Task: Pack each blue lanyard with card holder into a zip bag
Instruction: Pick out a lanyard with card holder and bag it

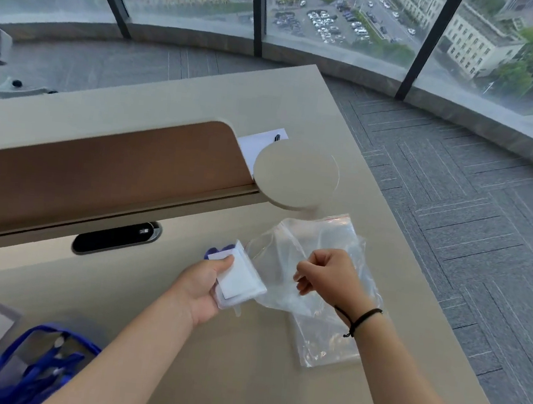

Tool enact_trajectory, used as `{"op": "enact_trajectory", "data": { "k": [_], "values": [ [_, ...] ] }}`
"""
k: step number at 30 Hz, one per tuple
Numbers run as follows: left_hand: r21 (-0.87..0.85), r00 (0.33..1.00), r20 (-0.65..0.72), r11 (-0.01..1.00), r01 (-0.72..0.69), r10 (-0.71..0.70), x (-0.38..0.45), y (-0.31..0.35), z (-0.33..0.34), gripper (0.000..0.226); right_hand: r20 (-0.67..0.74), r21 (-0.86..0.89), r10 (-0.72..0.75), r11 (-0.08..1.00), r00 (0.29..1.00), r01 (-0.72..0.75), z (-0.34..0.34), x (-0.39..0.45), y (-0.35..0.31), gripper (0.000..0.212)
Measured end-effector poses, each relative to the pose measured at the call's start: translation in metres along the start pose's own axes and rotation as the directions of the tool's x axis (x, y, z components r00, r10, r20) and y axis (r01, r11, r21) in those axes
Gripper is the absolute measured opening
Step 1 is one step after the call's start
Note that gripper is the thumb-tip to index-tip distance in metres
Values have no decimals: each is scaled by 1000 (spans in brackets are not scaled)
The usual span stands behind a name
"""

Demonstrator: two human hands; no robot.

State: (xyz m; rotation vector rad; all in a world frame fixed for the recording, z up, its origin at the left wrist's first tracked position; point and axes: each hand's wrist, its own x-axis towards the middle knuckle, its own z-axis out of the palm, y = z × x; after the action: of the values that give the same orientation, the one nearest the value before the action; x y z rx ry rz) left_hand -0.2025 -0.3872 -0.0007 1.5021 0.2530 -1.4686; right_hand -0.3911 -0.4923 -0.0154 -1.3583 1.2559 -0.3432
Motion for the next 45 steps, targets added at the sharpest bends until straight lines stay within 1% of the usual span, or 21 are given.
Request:
{"op": "enact_trajectory", "data": {
  "k": [4, 10, 14, 16, 21, 24, 27, 30, 32, 34, 36, 38, 40, 42, 45],
  "values": [
    [-38, 1000, -29, 999, -9, 8, -37, 4, -37, 7, -9, -83, -53, 995, 999, 53, 33, -39, -26, 16],
    [-70, 998, -44, 996, -53, 50, -104, 2, -108, 12, 24, -169, -155, 973, 988, 157, 106, -105, -62, 20],
    [-51, 986, -61, 986, -161, 158, -144, 4, -159, 20, 74, -200, -211, 954, 975, 222, 156, -141, -76, 23],
    [-7, 972, -60, 973, -230, 229, -158, 8, -182, 23, 96, -206, -227, 948, 969, 242, 178, -154, -84, 22],
    [77, 937, -6, 935, -347, 349, -185, 11, -222, 24, 172, -197, -243, 941, 955, 275, 219, -177, -99, 18],
    [61, 911, -12, 910, -410, 412, -198, 12, -236, 22, 212, -204, -259, 931, 942, 302, 236, -188, -105, 15],
    [-17, 903, -39, 903, -429, 429, -205, 12, -246, 21, 247, -228, -272, 917, 930, 328, 250, -199, -109, 13],
    [-113, 919, -46, 912, -393, 391, -213, 16, -254, 22, 277, -247, -283, 902, 918, 353, 263, -207, -108, 14],
    [-187, 928, -31, 910, -369, 370, -220, 20, -257, 15, 286, -263, -274, 899, 918, 350, 269, -209, -107, 16],
    [-280, 930, -10, 892, -355, 367, -226, 26, -258, 10, 292, -267, -255, 904, 922, 334, 273, -211, -106, 16],
    [-389, 932, 31, 863, -322, 361, -229, 30, -259, 13, 296, -249, -240, 915, 924, 317, 276, -212, -107, 14],
    [-453, 918, 62, 831, -323, 391, -232, 32, -258, 13, 299, -212, -231, 930, 926, 301, 277, -213, -110, 13],
    [-453, 901, 77, 820, -350, 427, -233, 30, -256, 18, 297, -171, -228, 943, 927, 287, 277, -215, -114, 14],
    [-418, 884, 62, 816, -399, 464, -233, 24, -253, 21, 280, -119, -233, 954, 931, 274, 275, -216, -117, 15],
    [-298, 869, 16, 832, -467, 494, -226, 12, -255, 22, 242, -9, -218, 974, 945, 227, 272, -218, -121, 15]
  ]
}}
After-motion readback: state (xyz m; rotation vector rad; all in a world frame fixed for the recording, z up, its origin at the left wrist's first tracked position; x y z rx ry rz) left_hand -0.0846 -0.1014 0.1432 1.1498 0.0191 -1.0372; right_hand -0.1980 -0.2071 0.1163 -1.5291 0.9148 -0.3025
